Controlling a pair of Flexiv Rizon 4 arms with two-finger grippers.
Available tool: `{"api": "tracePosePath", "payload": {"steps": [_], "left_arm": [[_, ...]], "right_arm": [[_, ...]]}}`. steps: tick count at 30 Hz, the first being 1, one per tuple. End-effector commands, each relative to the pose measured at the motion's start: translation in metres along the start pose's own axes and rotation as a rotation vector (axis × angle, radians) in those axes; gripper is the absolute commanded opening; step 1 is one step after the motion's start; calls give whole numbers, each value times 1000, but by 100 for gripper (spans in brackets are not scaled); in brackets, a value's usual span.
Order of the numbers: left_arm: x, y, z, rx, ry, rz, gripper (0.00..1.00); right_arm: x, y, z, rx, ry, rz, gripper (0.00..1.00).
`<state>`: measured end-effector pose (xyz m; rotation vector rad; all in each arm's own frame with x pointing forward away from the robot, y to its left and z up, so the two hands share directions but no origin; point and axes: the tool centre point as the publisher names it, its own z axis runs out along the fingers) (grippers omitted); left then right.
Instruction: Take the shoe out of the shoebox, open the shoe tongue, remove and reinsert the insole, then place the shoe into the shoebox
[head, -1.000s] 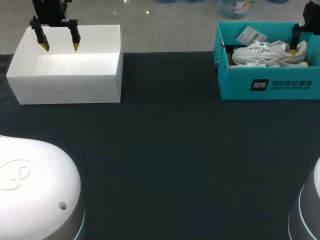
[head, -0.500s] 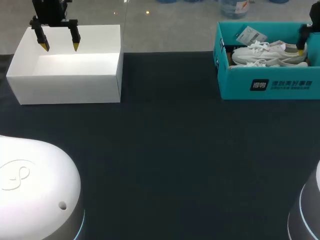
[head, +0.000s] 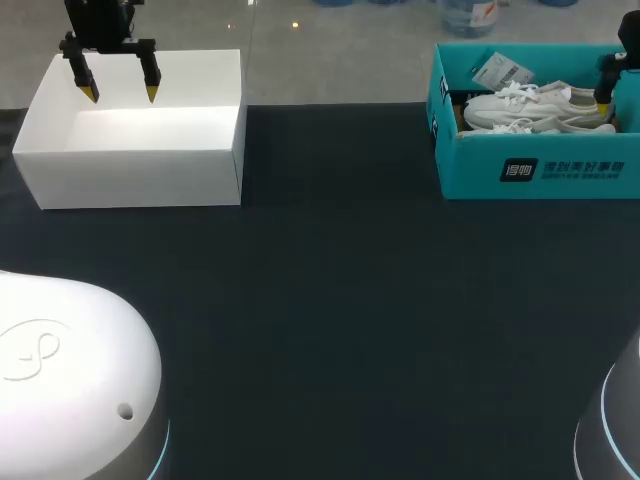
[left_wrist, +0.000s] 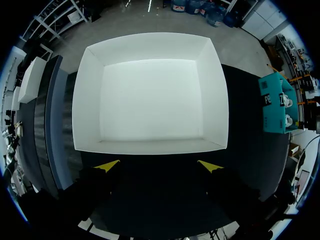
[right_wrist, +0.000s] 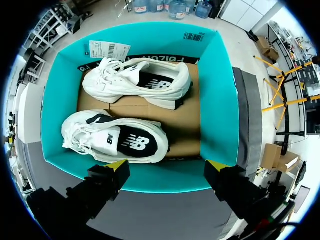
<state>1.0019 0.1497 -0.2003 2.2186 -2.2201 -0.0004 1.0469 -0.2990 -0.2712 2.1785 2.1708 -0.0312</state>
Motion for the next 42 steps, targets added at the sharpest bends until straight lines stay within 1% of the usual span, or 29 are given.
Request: {"api": "tracePosePath", "payload": {"steps": [1, 9, 21, 34, 36, 37, 42], "left_arm": [[0, 0, 0, 0, -1, 0, 100], [0, 0, 0, 0, -1, 0, 100], [0, 0, 0, 0, -1, 0, 100], [0, 0, 0, 0, -1, 0, 100], [0, 0, 0, 0, -1, 0, 100], [0, 0, 0, 0, -1, 0, 100], [0, 0, 0, 0, -1, 0, 100]], "right_arm": [[-3, 3, 12, 6, 8, 6, 100], [-6, 2, 32, -11, -5, 1, 100], [-8, 7, 64, -7, -1, -7, 100], [-10, 19, 78, 6, -3, -7, 100], [-11, 20, 80, -4, 6, 4, 42], [-11, 20, 80, -6, 2, 6, 0], [-12, 20, 81, -14, 0, 8, 0]]}}
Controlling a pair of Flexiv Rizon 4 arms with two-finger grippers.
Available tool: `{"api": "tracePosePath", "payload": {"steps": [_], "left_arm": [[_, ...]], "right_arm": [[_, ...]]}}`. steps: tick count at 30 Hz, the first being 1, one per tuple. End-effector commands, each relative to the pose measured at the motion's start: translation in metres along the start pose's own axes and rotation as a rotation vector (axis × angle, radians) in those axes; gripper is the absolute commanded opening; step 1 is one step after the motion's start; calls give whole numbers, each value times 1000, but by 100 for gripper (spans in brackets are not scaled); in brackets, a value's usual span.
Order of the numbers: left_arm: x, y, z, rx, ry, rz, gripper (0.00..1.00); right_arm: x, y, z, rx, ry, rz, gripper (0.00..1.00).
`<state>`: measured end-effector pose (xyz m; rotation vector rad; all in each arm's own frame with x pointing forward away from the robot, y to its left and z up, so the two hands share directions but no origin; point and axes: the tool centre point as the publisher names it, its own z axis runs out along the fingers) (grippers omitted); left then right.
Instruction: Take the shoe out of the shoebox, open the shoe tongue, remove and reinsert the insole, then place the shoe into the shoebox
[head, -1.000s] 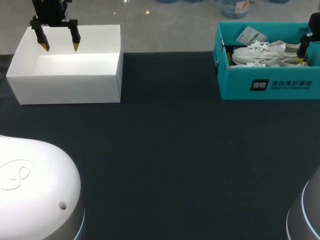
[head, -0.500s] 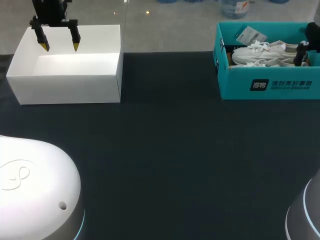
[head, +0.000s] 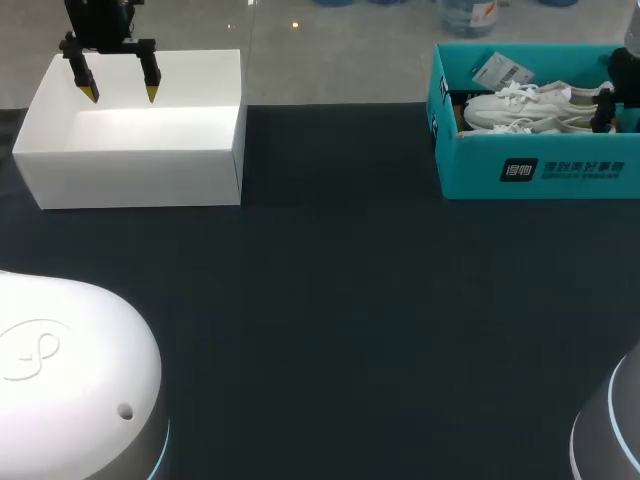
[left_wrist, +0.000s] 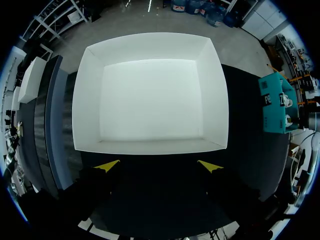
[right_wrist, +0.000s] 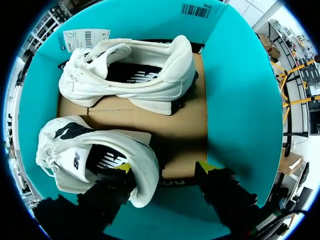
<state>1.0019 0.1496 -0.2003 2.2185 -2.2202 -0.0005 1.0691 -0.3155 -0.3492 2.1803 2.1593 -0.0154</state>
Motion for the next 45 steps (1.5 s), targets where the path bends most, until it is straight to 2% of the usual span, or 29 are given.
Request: {"api": "tracePosePath", "payload": {"steps": [1, 11, 24, 30, 45], "left_arm": [[0, 0, 0, 0, -1, 0, 100], [0, 0, 0, 0, -1, 0, 100], [0, 0, 0, 0, -1, 0, 100], [0, 0, 0, 0, -1, 0, 100], [0, 0, 0, 0, -1, 0, 100]], "right_arm": [[0, -1, 1, -4, -2, 3, 0], [-3, -3, -3, -15, -1, 11, 0], [-5, 5, -34, -20, -8, 19, 0], [-10, 11, -70, -18, -36, 34, 0], [-19, 22, -178, -105, -132, 14, 0]]}}
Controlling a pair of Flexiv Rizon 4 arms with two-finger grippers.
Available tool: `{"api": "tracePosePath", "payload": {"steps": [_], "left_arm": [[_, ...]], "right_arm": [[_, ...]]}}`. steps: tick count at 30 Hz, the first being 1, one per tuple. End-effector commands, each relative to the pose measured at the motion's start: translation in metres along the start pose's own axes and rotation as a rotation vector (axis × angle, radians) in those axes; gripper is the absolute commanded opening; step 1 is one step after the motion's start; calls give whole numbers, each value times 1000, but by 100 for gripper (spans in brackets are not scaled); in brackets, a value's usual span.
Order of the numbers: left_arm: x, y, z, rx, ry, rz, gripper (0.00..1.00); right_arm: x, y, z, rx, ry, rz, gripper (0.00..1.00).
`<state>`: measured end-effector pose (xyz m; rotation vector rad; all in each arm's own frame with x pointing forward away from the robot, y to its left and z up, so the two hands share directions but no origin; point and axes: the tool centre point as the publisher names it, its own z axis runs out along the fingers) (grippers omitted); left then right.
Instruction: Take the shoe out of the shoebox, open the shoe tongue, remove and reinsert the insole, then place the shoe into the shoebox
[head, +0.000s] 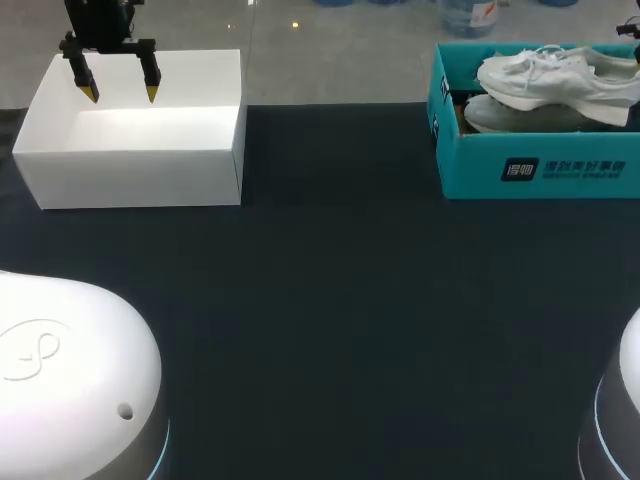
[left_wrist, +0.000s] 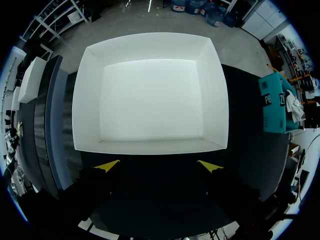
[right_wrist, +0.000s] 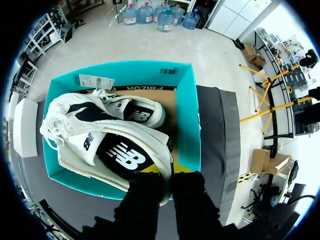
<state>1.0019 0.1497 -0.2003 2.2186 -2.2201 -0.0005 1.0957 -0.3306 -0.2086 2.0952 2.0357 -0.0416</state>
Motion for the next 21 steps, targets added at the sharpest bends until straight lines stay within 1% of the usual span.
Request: {"api": "tracePosePath", "payload": {"steps": [1, 5, 10, 13, 16, 21], "left_arm": [[0, 0, 0, 0, -1, 0, 100], [0, 0, 0, 0, -1, 0, 100], [0, 0, 0, 0, -1, 0, 100], [0, 0, 0, 0, -1, 0, 100], [0, 0, 0, 0, -1, 0, 100], [0, 0, 0, 0, -1, 0, 100]], "right_arm": [[0, -7, -46, -19, -18, -6, 0], [-3, -7, -66, -33, -33, -10, 0], [-6, -7, -82, -42, -45, -15, 0], [-6, -7, -86, -46, -48, -16, 0], [-5, -7, -88, -25, -43, -18, 0], [-5, -7, -88, -25, -43, -18, 0]]}}
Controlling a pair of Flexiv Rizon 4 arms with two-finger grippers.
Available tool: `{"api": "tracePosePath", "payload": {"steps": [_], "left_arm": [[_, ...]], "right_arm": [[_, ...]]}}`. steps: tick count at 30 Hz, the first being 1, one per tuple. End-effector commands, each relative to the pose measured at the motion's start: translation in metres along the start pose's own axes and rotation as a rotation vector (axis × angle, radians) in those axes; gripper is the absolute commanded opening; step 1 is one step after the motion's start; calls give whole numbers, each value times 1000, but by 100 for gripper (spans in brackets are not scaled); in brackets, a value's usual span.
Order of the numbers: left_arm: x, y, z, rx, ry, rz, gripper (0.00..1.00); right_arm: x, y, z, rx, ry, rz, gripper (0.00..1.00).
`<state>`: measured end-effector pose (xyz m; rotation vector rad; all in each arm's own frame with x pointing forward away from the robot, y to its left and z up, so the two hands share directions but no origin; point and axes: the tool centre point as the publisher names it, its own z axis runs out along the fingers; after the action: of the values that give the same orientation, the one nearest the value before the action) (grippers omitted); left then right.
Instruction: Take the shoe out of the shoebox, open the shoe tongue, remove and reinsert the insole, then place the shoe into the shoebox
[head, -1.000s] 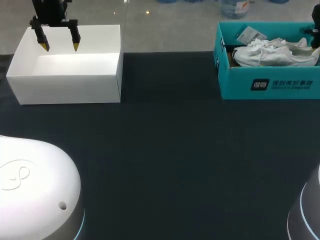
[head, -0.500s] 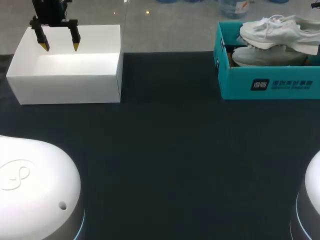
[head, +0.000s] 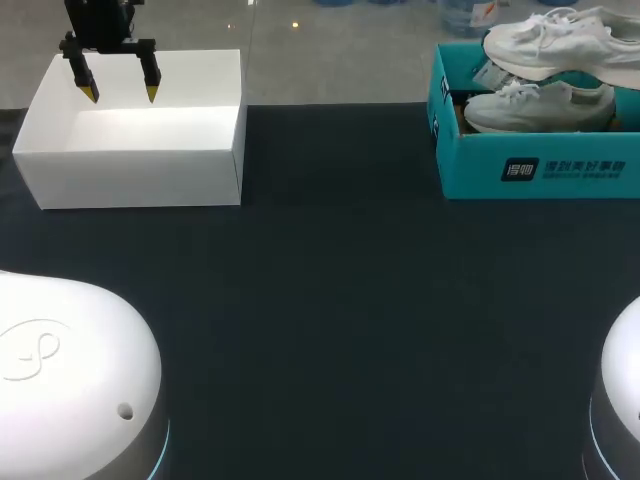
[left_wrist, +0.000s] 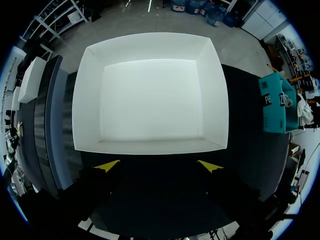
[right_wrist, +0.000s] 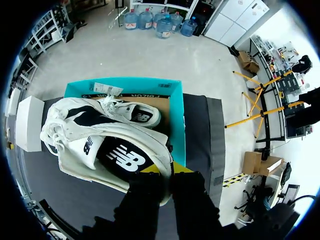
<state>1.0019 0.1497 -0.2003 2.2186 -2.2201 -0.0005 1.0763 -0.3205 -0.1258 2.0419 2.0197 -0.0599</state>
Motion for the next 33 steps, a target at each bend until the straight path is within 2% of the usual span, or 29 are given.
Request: {"api": "tracePosePath", "payload": {"steps": [1, 27, 33], "left_arm": [[0, 0, 0, 0, -1, 0, 100], [0, 0, 0, 0, -1, 0, 100], [0, 0, 0, 0, -1, 0, 100]], "right_arm": [[0, 1, -3, 3, -1, 1, 0], [0, 1, -3, 3, -1, 1, 0], [44, -32, -19, -2, 14, 24, 0]]}}
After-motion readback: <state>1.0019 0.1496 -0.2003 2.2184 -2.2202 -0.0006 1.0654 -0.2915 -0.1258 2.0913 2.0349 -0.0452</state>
